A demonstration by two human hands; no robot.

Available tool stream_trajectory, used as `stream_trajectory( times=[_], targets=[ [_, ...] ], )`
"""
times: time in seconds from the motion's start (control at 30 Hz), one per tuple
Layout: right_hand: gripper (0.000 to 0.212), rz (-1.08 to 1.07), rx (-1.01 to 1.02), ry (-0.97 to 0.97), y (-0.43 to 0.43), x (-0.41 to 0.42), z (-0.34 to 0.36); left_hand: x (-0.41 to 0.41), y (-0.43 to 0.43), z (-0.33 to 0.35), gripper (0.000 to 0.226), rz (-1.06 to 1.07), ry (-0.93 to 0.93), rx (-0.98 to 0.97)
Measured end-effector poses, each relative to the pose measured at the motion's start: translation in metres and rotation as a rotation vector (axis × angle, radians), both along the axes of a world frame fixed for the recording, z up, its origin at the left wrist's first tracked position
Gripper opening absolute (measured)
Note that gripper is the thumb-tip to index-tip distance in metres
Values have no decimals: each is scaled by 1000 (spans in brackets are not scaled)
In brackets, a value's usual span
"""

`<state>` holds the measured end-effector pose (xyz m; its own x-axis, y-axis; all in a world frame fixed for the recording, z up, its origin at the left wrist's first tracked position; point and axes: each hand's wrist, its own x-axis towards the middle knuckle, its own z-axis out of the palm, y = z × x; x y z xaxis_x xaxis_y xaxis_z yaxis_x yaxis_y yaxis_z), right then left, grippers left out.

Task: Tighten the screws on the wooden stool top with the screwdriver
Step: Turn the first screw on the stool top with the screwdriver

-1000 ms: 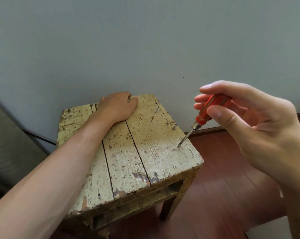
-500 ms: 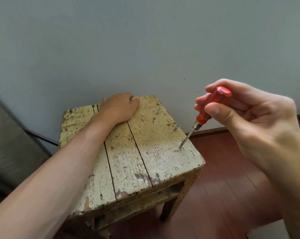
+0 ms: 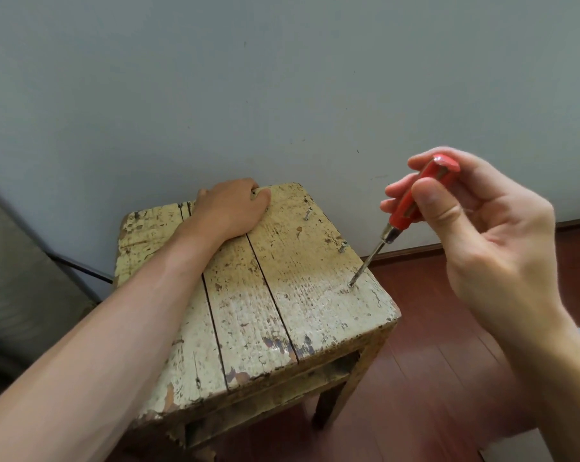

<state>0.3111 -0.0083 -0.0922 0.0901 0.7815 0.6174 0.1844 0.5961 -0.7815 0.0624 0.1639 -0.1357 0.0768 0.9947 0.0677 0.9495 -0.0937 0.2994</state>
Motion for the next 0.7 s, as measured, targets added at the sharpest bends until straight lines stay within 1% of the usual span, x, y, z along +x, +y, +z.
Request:
stream_trajectory(
  times=[0.1,0.2,0.33,0.7],
  targets=[
    [23,75,15,20,17,7,10,0,1,-1,53,-1,4,9],
    [18,20,35,3,36,14,21,0,3,-1,53,-1,-4,8],
    [17,-40,32,-5,50,14,19,-1,3,-1,54,-7,-15,4],
    [12,-5,0,8,56,5,13,-2,1,2,55,-14,-17,-1]
  ],
)
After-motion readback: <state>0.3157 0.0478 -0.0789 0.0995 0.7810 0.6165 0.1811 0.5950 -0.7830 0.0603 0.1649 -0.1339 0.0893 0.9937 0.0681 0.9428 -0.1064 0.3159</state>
